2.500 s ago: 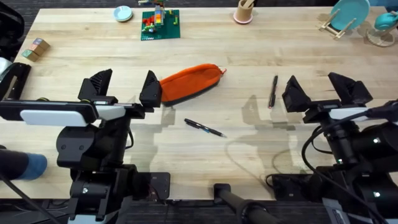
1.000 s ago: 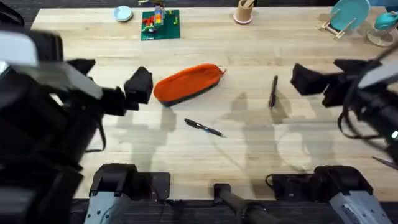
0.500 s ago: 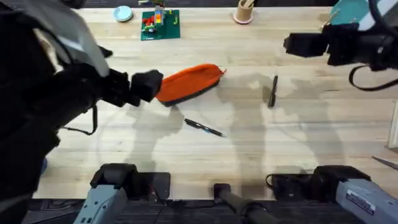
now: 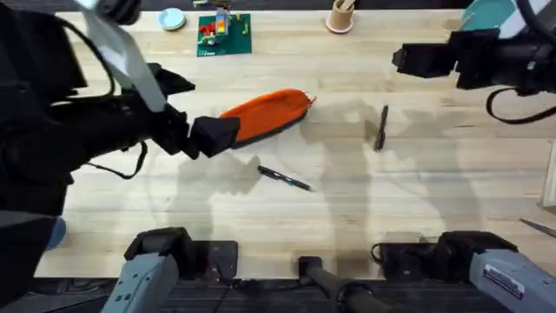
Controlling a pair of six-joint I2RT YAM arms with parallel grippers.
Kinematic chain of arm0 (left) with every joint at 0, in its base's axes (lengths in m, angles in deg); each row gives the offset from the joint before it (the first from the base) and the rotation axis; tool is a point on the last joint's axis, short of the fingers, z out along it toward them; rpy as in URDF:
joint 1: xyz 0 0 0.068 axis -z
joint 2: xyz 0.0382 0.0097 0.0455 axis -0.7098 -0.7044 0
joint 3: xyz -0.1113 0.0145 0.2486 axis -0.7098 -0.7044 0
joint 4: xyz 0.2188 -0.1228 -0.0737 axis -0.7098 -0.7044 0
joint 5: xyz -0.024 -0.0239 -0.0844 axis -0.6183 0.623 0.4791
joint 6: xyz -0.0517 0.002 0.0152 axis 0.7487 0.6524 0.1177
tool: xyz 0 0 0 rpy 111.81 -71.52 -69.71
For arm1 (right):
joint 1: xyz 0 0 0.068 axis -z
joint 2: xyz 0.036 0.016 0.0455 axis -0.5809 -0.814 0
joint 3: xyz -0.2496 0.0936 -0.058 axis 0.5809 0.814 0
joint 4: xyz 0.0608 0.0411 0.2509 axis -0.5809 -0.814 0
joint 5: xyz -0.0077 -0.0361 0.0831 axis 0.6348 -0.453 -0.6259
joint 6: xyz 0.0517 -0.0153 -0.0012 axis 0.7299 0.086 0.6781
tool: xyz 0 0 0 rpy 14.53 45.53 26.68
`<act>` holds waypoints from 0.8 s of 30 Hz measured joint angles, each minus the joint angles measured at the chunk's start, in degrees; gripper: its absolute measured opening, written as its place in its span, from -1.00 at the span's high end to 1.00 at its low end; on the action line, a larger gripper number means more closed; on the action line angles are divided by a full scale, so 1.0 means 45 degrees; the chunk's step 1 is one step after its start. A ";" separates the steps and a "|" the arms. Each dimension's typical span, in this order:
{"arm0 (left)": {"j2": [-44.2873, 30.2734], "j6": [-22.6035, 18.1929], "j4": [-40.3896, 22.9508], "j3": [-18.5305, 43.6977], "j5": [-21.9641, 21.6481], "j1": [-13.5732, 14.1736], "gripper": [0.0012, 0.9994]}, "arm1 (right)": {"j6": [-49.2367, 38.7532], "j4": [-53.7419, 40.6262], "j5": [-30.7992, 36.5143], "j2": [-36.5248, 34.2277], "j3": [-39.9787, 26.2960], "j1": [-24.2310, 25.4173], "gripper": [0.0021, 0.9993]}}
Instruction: Unzip the bag, pick up the pens from the table one at a time and place them inside, then zip the bag closed.
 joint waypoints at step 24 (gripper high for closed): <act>-0.0003 -0.1516 0.0050 0.0000 0.1163 -0.2754 -0.99 | 0.0000 0.0010 -0.0010 0.0000 -0.0005 0.0000 -0.99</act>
